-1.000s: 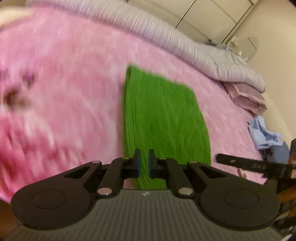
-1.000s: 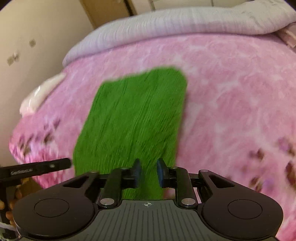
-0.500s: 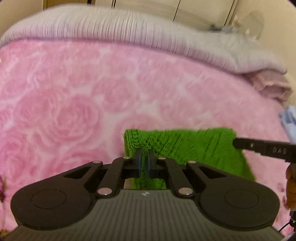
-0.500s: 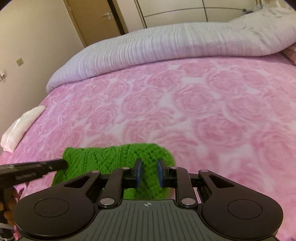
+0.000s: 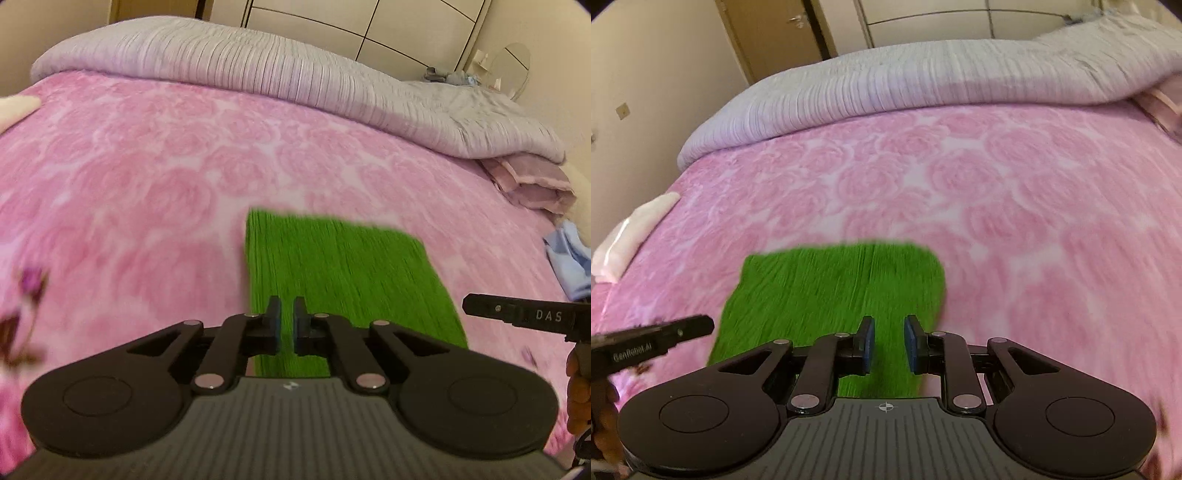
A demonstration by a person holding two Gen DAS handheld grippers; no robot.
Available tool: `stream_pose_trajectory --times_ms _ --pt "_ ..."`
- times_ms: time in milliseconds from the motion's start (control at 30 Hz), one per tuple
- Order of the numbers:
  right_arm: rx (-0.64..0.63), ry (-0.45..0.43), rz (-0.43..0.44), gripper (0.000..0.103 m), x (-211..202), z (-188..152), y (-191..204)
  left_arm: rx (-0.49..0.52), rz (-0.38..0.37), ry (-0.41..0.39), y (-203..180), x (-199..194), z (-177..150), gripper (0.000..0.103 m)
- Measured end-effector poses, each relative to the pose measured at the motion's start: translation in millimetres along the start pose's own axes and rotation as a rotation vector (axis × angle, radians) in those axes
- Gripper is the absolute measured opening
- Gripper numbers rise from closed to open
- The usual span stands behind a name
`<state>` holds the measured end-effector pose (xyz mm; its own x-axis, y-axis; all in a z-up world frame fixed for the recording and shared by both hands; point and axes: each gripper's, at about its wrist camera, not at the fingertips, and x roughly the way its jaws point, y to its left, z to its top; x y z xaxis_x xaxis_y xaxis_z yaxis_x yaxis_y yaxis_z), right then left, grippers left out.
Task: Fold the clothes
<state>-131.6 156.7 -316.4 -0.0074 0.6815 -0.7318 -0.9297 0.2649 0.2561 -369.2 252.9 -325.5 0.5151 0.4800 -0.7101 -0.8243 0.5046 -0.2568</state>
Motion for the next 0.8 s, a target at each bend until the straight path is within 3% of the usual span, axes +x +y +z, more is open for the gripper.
stream_pose_trajectory --times_ms 167,300,467,567,633,700,800 --pt "-0.026 0.02 0.001 0.021 -35.0 -58.1 17.9 -0.013 0.014 0.058 -10.4 -27.2 -50.2 0.002" --pt "-0.053 0.02 0.004 0.021 -43.6 -90.9 33.1 0.047 0.071 0.061 -22.2 -26.1 -66.6 0.003" --pt "-0.055 0.078 -0.028 0.021 -22.5 -100.8 36.8 0.08 0.138 0.069 -34.6 -22.0 -72.4 0.003" --pt "-0.047 0.063 -0.045 0.023 -37.3 -98.0 37.8 0.074 0.14 0.067 -40.5 -38.3 -73.8 0.004" --pt "-0.024 0.056 -0.05 0.033 -47.4 -100.4 35.7 0.074 0.144 0.069 -45.6 -48.8 -76.5 0.009" --pt "-0.007 0.051 -0.055 0.052 -55.8 -102.7 33.5 0.089 0.163 0.062 -53.8 -59.5 -80.0 0.015" --pt "0.02 0.044 -0.064 0.059 -68.4 -106.1 30.2 0.114 0.179 0.048 -65.0 -73.5 -83.5 0.021"
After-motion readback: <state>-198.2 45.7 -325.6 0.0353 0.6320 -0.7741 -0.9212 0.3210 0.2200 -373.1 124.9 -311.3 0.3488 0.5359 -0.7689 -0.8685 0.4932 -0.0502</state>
